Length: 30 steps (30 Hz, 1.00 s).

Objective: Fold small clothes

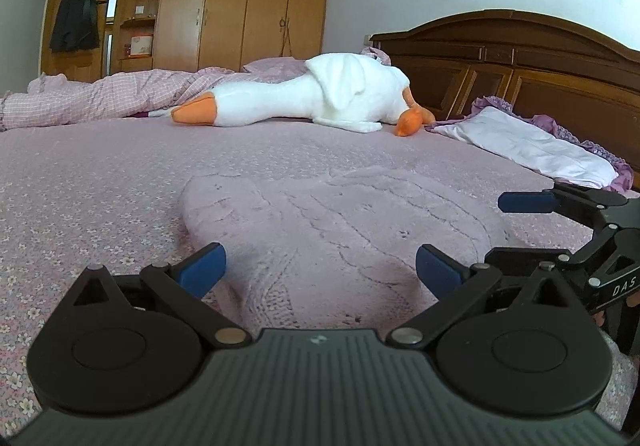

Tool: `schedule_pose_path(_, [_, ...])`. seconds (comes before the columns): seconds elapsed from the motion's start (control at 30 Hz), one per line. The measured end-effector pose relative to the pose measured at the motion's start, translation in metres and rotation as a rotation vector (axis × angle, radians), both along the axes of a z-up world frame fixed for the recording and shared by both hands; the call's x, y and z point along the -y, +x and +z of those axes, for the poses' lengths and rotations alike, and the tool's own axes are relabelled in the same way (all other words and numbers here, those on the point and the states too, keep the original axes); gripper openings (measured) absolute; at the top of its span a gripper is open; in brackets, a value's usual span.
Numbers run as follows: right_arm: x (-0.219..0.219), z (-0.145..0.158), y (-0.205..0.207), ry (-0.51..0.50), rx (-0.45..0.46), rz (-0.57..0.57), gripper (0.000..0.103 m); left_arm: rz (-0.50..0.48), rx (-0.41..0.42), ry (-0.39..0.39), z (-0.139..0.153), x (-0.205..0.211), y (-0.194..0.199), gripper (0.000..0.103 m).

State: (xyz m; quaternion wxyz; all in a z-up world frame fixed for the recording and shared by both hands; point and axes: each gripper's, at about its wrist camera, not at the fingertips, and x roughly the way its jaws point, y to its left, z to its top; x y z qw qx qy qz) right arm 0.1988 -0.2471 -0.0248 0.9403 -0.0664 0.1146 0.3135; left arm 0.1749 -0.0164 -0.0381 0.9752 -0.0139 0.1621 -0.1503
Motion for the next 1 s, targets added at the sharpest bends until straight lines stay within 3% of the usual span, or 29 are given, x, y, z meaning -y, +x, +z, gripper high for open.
schedule_pose_path(1.0, [-0.003,-0.0019,0.0043,-0.01,-0.042,-0.039,0.103,0.0,-0.003,0.017,-0.0035,0.0003,0.0002,0.103])
